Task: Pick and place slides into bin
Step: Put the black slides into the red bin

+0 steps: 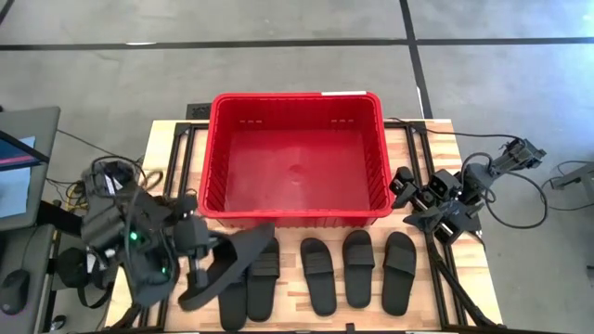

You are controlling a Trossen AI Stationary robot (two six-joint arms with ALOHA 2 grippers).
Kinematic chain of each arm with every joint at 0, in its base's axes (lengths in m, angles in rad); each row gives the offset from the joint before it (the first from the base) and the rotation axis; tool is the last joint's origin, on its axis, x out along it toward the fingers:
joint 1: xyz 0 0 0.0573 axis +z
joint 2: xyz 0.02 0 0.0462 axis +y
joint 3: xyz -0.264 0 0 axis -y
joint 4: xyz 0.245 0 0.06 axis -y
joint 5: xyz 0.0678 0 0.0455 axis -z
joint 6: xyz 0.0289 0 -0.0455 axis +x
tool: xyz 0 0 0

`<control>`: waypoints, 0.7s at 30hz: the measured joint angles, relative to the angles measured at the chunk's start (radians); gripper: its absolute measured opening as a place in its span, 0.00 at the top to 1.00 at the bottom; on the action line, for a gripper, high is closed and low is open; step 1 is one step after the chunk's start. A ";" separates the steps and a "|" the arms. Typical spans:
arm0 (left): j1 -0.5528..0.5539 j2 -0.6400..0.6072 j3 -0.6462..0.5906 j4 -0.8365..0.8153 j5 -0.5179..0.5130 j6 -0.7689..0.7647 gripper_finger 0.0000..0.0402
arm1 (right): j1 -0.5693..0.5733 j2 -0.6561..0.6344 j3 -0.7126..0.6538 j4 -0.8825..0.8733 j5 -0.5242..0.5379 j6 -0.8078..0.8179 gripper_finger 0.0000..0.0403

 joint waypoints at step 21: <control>0.525 0.004 0.127 0.170 -0.212 0.789 1.00 | 0.000 -0.002 0.000 0.024 0.000 0.003 0.57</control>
